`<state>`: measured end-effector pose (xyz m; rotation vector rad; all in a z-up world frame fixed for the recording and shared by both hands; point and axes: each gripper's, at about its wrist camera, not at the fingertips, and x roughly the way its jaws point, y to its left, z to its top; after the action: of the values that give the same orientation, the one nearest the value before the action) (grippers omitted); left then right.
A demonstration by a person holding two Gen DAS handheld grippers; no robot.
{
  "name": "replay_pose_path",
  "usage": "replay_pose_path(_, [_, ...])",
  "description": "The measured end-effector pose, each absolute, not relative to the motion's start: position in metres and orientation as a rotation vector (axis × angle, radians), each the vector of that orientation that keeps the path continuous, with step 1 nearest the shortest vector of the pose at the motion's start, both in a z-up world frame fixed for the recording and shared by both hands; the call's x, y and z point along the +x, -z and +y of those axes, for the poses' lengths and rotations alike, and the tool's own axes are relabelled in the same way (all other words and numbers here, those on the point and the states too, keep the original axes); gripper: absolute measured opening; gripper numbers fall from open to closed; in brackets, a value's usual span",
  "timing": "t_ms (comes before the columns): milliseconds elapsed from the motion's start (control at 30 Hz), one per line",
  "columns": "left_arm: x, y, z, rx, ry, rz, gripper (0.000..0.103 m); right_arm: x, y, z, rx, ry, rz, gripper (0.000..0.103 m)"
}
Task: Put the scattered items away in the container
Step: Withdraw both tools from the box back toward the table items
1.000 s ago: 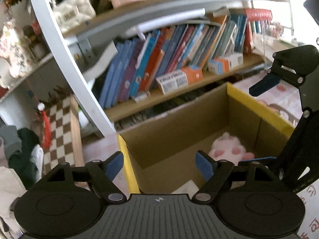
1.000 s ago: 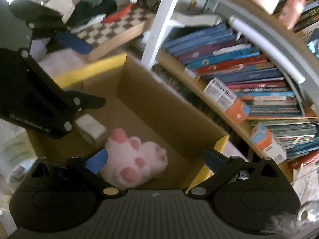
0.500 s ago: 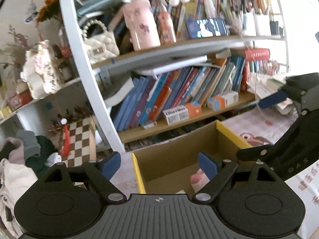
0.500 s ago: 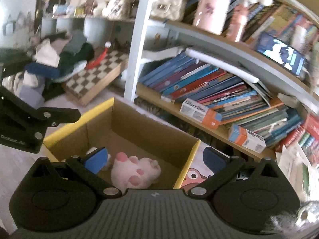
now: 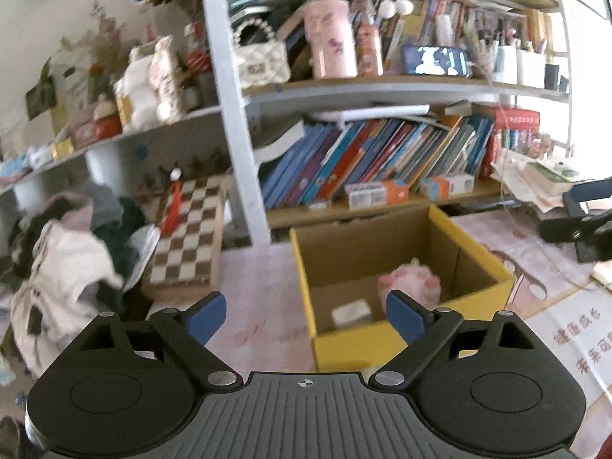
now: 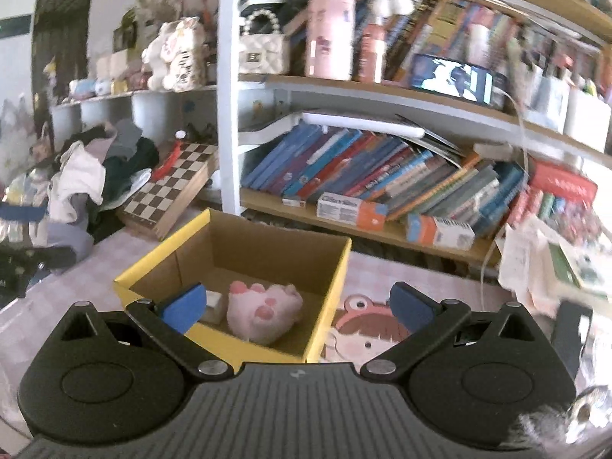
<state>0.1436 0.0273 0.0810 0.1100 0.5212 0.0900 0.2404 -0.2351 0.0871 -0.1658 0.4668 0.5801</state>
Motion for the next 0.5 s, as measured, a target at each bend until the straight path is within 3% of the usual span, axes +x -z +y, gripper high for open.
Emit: replay_pose_path(500, [0.093, -0.044, 0.053, -0.013, -0.198, 0.648, 0.093, 0.193, -0.031, -0.236, -0.033, -0.491, 0.678, 0.103])
